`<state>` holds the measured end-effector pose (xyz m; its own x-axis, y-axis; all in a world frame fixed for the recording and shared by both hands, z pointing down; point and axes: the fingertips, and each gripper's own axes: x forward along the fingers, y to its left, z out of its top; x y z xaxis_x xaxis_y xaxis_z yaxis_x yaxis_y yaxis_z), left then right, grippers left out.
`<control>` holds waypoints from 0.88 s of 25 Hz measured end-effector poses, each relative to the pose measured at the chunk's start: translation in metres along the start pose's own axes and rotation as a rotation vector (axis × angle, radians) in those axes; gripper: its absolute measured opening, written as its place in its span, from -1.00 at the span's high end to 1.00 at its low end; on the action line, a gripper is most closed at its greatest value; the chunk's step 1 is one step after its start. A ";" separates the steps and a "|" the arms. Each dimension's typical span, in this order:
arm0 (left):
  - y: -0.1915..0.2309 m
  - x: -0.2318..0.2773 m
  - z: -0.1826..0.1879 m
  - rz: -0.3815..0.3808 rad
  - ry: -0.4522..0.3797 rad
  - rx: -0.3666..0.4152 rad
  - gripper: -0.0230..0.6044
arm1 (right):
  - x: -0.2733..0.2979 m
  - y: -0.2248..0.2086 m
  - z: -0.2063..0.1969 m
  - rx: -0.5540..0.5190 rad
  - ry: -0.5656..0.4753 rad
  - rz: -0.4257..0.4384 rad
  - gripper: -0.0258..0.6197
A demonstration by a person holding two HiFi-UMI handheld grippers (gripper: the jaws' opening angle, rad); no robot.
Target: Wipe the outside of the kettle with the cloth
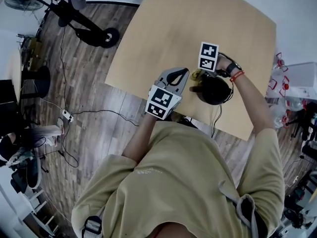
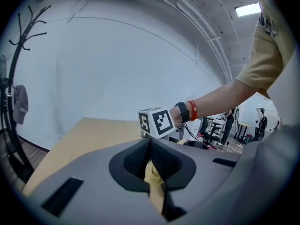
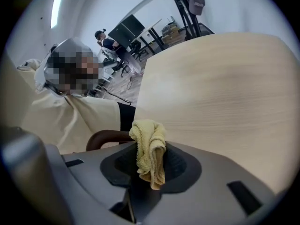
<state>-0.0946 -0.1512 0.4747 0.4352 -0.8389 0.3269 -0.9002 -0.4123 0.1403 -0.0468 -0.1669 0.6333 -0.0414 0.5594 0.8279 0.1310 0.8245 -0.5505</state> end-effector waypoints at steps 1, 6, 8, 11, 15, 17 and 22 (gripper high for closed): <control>-0.003 0.001 -0.001 -0.004 0.001 0.000 0.85 | -0.001 -0.003 -0.002 0.018 -0.018 0.003 0.52; -0.016 0.010 0.000 -0.033 0.010 0.017 0.85 | -0.012 -0.016 -0.016 0.131 -0.150 0.021 0.52; -0.021 0.013 -0.001 -0.047 0.019 0.024 0.85 | -0.019 -0.023 -0.024 0.174 -0.207 0.009 0.52; -0.031 0.019 -0.002 -0.070 0.025 0.037 0.85 | -0.031 -0.030 -0.040 0.229 -0.289 -0.018 0.52; -0.046 0.023 0.000 -0.116 0.031 0.058 0.85 | -0.045 -0.034 -0.060 0.301 -0.379 -0.066 0.52; -0.054 0.025 0.000 -0.136 0.033 0.068 0.85 | -0.051 -0.035 -0.072 0.321 -0.404 -0.107 0.52; -0.072 0.026 0.002 -0.183 0.035 0.090 0.85 | -0.058 -0.031 -0.101 0.386 -0.472 -0.189 0.52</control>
<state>-0.0184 -0.1442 0.4712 0.5891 -0.7350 0.3357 -0.8003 -0.5882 0.1167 0.0520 -0.2338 0.6131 -0.4719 0.3061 0.8268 -0.2838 0.8351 -0.4712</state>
